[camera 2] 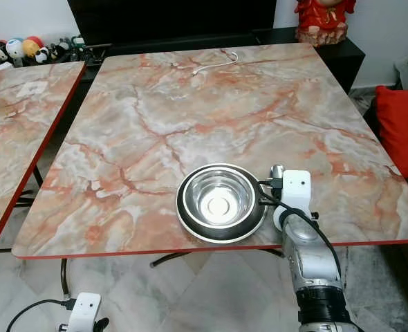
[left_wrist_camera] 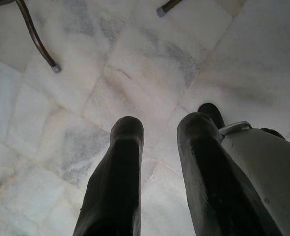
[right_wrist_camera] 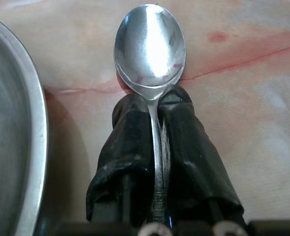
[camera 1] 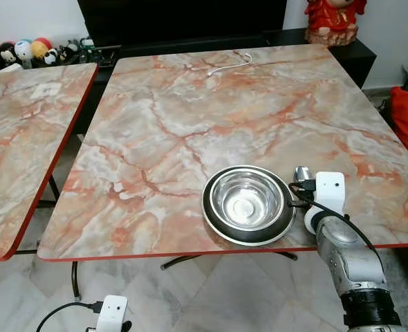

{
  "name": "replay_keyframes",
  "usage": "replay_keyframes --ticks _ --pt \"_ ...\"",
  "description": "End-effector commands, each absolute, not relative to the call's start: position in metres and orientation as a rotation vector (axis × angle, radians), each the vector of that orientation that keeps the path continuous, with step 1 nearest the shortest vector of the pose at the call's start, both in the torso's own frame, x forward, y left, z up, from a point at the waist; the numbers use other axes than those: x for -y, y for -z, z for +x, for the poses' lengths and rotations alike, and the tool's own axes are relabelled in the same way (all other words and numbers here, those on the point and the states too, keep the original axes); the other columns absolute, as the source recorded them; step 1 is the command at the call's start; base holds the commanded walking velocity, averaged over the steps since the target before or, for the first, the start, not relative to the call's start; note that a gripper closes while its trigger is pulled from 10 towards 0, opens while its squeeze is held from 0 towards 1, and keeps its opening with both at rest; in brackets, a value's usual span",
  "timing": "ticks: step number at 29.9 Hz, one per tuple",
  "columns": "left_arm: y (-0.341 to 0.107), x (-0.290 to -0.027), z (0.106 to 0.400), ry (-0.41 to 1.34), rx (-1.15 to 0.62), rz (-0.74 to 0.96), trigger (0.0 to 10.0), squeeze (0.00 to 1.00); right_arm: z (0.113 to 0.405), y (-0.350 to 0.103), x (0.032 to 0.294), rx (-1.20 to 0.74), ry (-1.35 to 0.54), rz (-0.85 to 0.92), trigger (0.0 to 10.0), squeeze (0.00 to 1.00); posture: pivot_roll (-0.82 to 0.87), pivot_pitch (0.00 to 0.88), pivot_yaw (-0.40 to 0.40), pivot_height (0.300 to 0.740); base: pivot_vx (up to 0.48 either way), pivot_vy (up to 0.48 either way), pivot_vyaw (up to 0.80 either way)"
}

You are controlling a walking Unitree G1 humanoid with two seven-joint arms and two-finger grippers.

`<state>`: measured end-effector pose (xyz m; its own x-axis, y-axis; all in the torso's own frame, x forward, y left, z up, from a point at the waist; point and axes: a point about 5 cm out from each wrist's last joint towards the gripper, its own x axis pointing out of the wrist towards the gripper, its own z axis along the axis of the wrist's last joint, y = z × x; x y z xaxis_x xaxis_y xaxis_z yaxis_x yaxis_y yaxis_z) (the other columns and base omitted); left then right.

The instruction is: Setting the table

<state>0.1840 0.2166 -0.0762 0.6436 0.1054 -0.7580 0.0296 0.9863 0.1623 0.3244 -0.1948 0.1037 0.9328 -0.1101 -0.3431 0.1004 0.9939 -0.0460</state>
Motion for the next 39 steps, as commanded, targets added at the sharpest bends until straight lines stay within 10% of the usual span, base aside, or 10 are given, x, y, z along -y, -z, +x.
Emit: replay_keyframes --ticks 1,37,38,39 --pt "0.079 -0.221 0.177 -0.046 -0.891 0.173 10.0 0.0 0.324 -0.098 0.194 -0.354 0.115 0.005 10.0 0.0 -0.11 0.144 0.085 0.74 0.0 0.0 0.0" --pt "0.078 -0.221 0.178 -0.044 -0.888 0.173 10.0 0.0 0.335 -0.101 0.195 -0.305 0.128 0.019 10.0 0.0 -0.11 0.141 0.083 0.74 0.0 0.0 0.0" --pt "0.078 -0.22 0.178 -0.044 -0.89 0.174 10.0 0.0 0.34 -0.105 0.194 -0.291 0.12 -0.006 10.0 0.51 -0.11 0.143 0.08 0.74 0.0 0.0 0.0" --pt "0.078 -0.22 0.178 -0.044 -0.89 0.173 10.0 0.0 0.341 -0.106 0.194 -0.287 0.117 -0.014 10.0 0.58 -0.11 0.142 0.08 0.74 0.0 0.0 0.0"
